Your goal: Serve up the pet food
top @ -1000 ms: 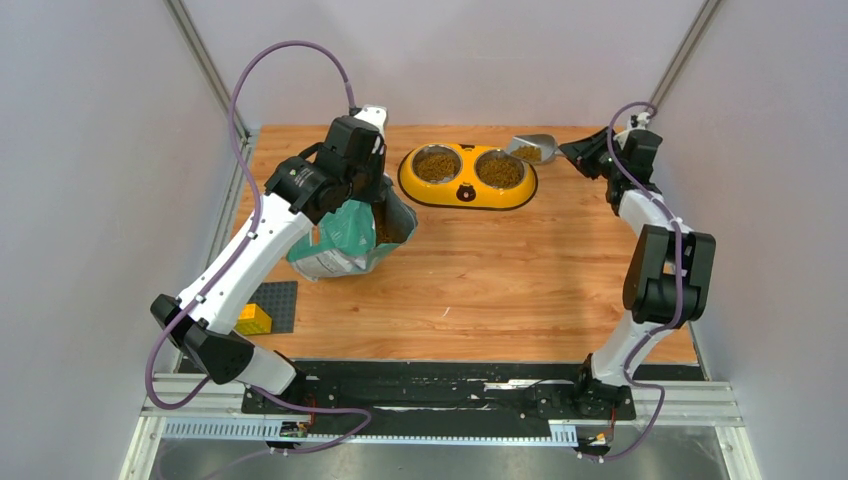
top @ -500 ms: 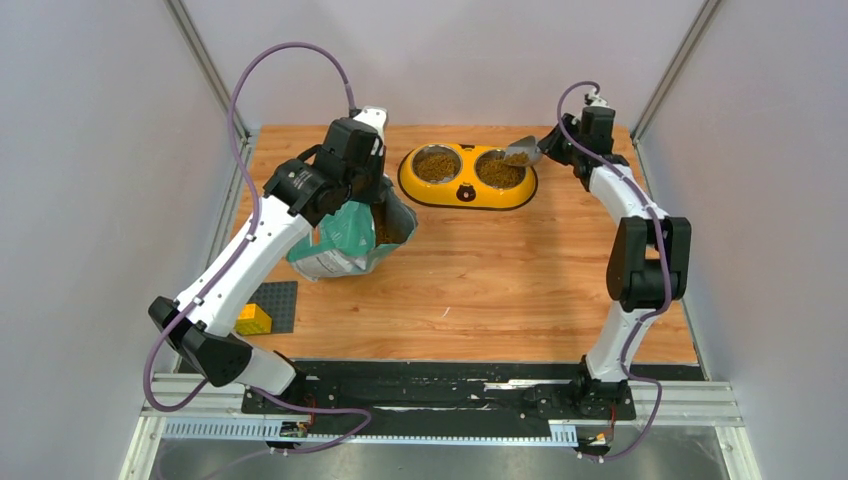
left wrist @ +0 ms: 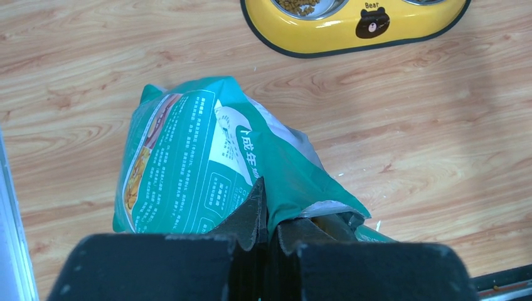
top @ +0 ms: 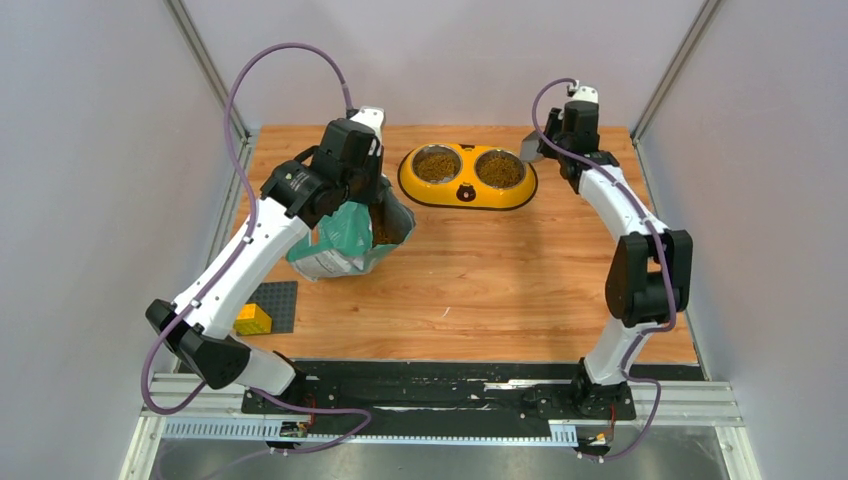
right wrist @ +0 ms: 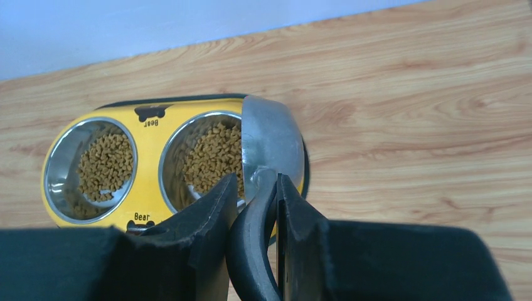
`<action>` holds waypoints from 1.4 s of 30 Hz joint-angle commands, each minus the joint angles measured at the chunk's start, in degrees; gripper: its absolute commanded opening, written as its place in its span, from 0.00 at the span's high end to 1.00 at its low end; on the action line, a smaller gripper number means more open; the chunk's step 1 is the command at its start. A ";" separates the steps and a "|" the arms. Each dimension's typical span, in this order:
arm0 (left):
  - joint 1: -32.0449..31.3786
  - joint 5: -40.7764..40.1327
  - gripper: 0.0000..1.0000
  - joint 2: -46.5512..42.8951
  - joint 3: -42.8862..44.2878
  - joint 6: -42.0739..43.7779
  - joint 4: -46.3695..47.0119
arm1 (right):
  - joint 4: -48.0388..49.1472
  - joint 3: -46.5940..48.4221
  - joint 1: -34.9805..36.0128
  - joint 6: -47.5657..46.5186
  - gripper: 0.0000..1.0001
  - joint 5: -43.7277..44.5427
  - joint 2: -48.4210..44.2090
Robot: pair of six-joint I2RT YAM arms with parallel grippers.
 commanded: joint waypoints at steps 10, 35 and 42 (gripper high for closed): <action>0.45 -0.97 1.00 -5.86 0.65 0.18 5.01 | 1.71 -7.31 -4.56 3.23 1.00 2.40 -17.75; 0.39 9.50 1.00 -7.59 -0.20 4.94 5.83 | 7.58 -43.33 -35.06 38.20 0.80 -26.77 -20.88; 0.41 9.45 1.00 -7.68 -0.21 4.71 5.77 | 3.44 -43.89 -36.23 34.42 0.16 -24.11 -20.97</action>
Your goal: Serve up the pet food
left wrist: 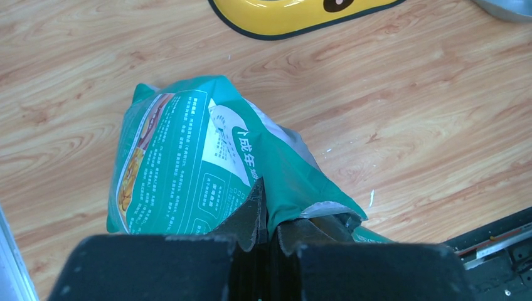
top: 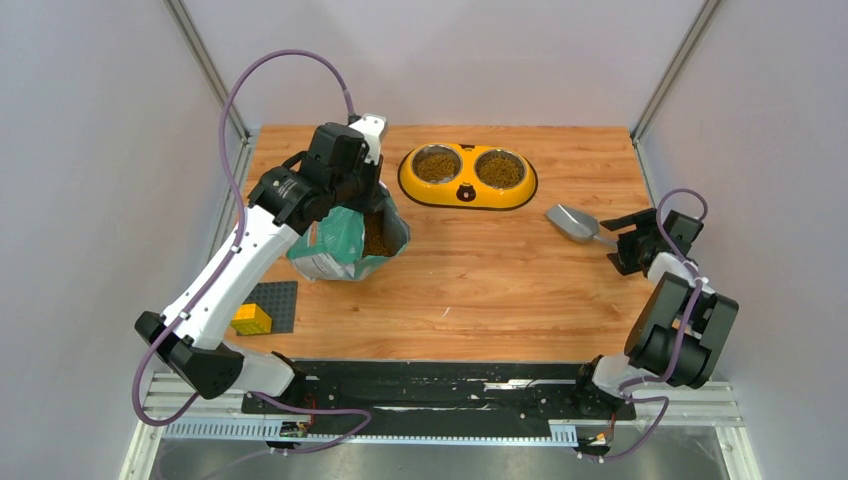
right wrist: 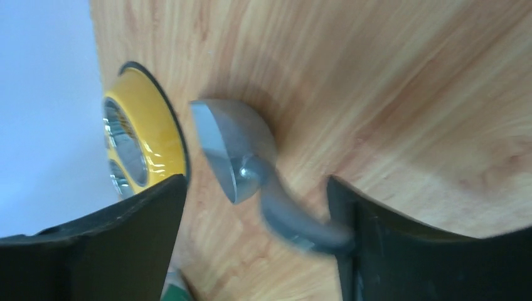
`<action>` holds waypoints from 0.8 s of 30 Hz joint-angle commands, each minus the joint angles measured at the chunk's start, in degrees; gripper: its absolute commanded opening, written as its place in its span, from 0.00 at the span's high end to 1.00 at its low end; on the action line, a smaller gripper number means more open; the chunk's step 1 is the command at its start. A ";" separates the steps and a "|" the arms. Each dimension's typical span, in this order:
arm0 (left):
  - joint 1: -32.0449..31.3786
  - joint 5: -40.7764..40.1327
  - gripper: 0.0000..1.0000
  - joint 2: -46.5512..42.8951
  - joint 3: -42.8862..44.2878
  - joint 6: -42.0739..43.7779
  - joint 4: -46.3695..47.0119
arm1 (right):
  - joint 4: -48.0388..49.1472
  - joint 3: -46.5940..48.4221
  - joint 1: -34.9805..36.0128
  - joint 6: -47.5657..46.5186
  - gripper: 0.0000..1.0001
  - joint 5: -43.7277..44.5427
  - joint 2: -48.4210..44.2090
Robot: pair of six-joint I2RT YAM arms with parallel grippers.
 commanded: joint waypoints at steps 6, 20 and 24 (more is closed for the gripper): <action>-0.07 1.07 1.00 -4.17 2.51 0.50 6.17 | -6.98 -0.66 -0.51 -5.89 0.00 5.64 -8.63; -0.11 3.21 1.00 -4.41 2.82 1.18 6.17 | -17.87 9.64 11.56 -21.99 0.01 -3.19 -27.07; -0.14 5.35 1.00 -4.70 2.53 2.85 6.15 | -23.99 18.61 31.35 -27.95 0.10 -1.36 -23.06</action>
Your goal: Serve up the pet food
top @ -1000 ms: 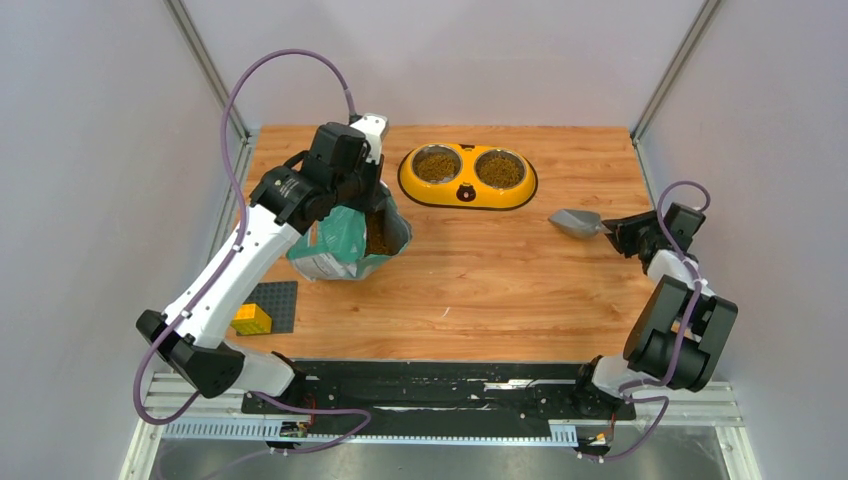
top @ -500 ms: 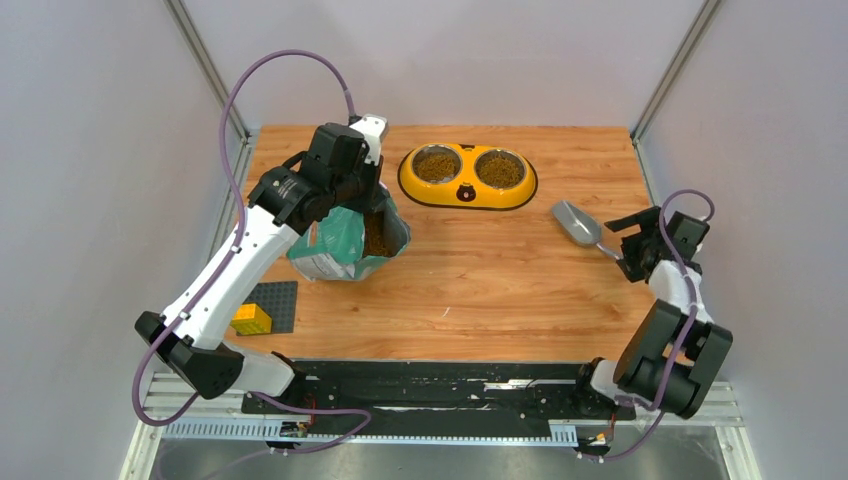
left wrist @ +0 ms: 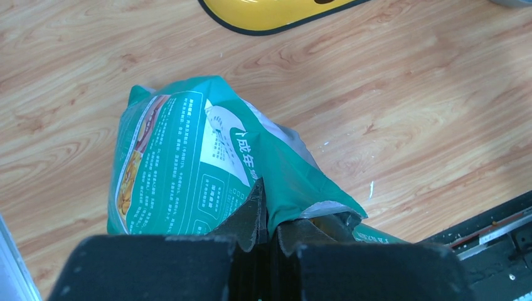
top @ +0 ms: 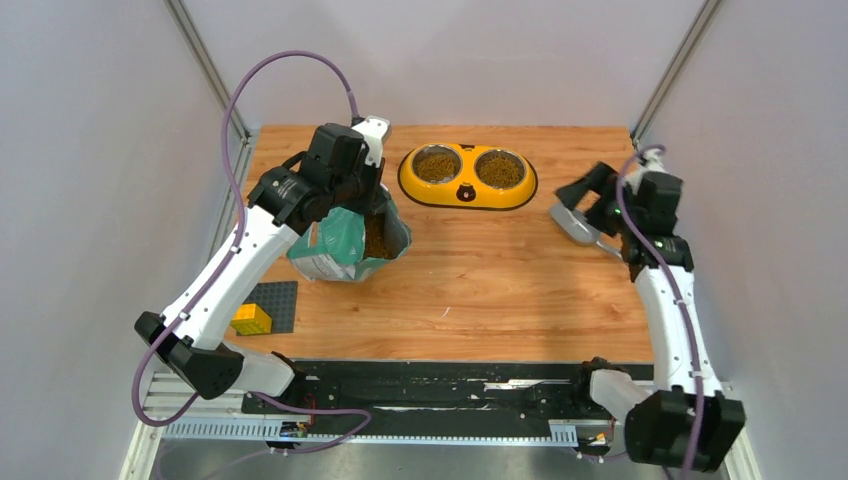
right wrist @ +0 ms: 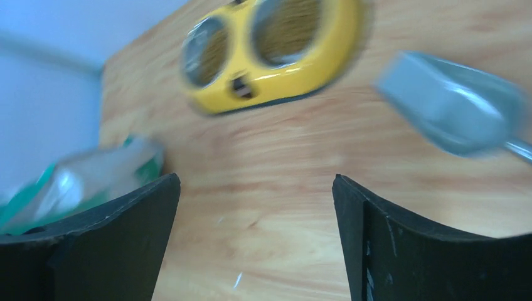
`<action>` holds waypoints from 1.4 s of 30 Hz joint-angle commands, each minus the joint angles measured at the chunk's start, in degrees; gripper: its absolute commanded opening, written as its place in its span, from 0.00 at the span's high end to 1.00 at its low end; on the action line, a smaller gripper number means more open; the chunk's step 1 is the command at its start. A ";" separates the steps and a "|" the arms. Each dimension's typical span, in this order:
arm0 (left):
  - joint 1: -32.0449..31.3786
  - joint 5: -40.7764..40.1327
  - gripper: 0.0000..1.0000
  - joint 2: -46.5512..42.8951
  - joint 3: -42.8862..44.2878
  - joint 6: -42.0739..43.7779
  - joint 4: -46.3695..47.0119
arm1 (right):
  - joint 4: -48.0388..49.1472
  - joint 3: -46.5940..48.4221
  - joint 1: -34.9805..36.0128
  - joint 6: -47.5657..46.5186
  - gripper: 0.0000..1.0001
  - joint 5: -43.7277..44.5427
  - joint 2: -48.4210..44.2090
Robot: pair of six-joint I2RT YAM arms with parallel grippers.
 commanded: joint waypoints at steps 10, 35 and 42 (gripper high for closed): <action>-0.14 4.11 1.00 -5.42 2.18 2.75 6.71 | 8.06 16.95 49.01 -7.09 0.16 2.19 10.13; -0.13 1.93 1.00 -8.13 0.56 2.47 7.19 | 18.74 30.74 67.95 -3.89 0.81 37.48 31.48; -0.07 -0.80 0.66 -13.24 -2.23 1.77 6.05 | 23.94 30.58 67.74 -1.01 1.00 38.60 32.06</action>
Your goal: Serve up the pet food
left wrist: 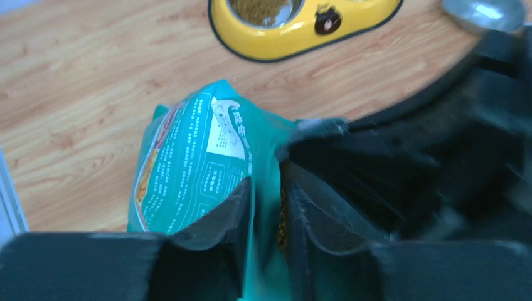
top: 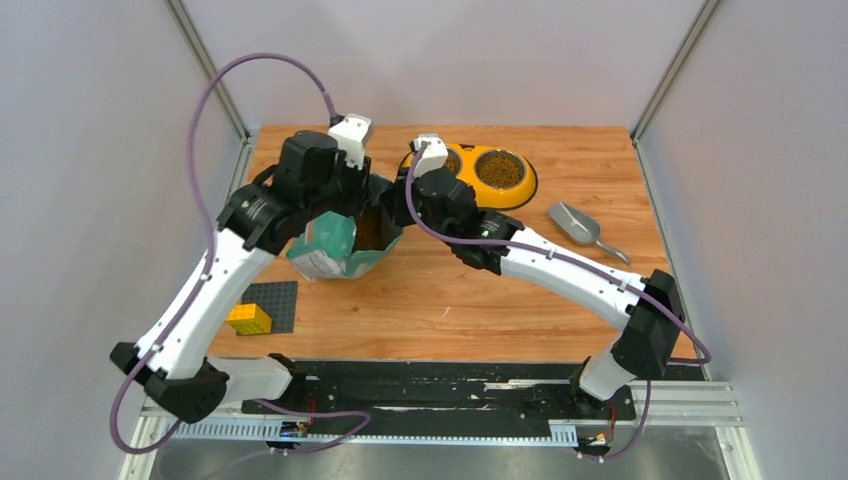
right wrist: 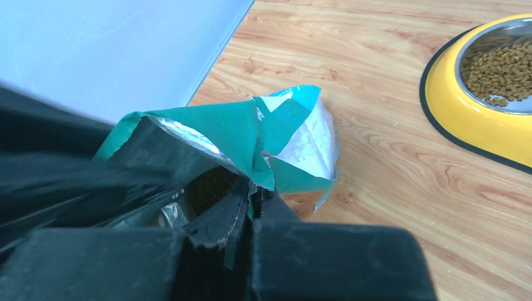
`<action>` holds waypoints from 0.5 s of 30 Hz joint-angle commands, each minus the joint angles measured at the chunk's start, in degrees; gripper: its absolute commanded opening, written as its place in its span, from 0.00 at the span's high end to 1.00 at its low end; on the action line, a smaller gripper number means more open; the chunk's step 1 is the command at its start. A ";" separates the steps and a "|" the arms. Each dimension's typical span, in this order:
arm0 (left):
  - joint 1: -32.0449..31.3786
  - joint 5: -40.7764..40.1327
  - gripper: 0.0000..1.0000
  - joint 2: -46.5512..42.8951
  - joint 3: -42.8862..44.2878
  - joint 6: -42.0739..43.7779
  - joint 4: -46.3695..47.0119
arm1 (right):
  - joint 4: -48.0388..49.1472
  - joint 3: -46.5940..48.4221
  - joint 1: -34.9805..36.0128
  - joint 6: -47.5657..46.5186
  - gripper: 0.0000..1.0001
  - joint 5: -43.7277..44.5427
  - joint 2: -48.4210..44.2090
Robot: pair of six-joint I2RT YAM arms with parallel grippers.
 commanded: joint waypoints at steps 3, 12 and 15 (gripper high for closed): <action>-0.55 1.01 0.38 -11.76 -1.23 0.49 4.09 | 8.05 2.02 -1.45 5.43 1.00 6.53 0.74; -0.51 15.66 0.07 -24.62 -13.48 11.15 9.38 | -0.57 11.26 -1.63 8.68 1.00 10.30 2.04; -0.48 23.71 0.07 -28.39 -19.48 17.59 10.57 | -2.18 10.72 -1.56 9.78 1.00 11.27 0.28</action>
